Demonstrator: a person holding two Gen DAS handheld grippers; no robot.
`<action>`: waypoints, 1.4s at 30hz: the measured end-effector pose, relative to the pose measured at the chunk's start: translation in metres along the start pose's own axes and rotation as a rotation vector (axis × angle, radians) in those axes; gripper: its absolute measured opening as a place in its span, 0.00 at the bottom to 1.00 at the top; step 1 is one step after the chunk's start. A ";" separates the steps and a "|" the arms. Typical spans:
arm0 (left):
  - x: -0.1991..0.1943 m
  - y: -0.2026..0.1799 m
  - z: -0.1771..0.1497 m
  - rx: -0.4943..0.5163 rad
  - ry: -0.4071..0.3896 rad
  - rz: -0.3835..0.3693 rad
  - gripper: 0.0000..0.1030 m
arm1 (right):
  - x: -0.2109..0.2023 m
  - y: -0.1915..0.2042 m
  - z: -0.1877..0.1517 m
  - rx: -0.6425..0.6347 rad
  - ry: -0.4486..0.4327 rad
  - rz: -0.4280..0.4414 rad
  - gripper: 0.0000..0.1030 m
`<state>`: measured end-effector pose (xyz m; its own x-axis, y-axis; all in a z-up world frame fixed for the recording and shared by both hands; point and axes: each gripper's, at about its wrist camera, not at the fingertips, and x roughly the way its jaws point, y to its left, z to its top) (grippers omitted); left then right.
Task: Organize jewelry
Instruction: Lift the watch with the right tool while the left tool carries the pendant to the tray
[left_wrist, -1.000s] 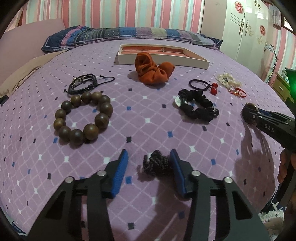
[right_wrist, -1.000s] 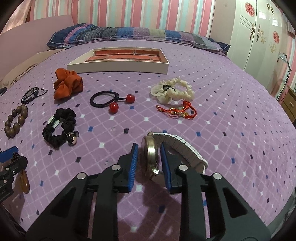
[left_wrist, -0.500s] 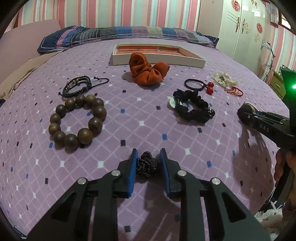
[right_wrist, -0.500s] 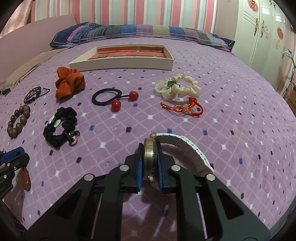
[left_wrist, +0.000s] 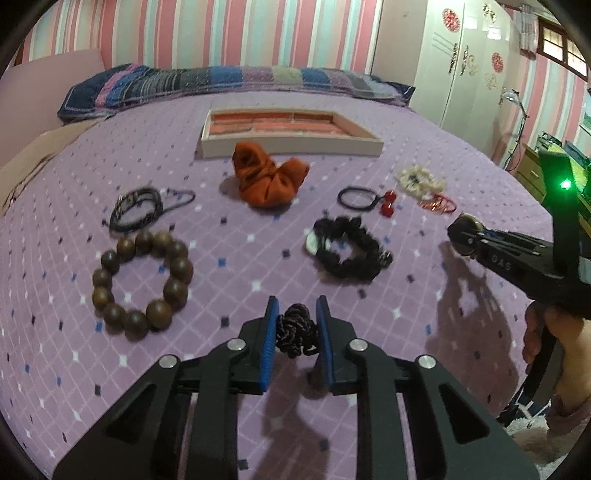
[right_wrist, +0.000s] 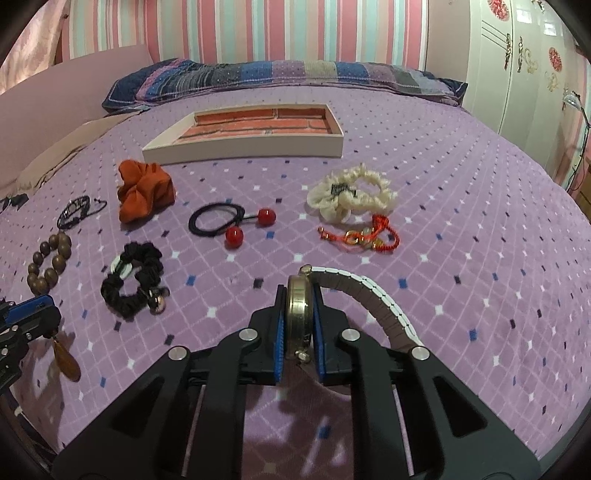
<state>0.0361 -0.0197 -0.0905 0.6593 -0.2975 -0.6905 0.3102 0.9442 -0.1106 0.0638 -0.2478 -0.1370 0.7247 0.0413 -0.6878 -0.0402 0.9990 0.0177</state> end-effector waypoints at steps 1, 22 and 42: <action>-0.001 0.000 0.003 0.002 -0.004 0.000 0.21 | 0.000 0.000 0.002 -0.001 -0.003 -0.001 0.13; 0.015 0.037 0.148 -0.022 -0.140 0.017 0.16 | 0.030 0.002 0.127 -0.045 -0.125 -0.011 0.13; 0.204 0.106 0.314 -0.103 -0.003 0.042 0.16 | 0.210 0.013 0.292 -0.083 -0.005 0.014 0.13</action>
<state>0.4185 -0.0248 -0.0191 0.6721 -0.2577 -0.6942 0.2101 0.9653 -0.1549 0.4160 -0.2215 -0.0690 0.7271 0.0555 -0.6843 -0.1073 0.9937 -0.0335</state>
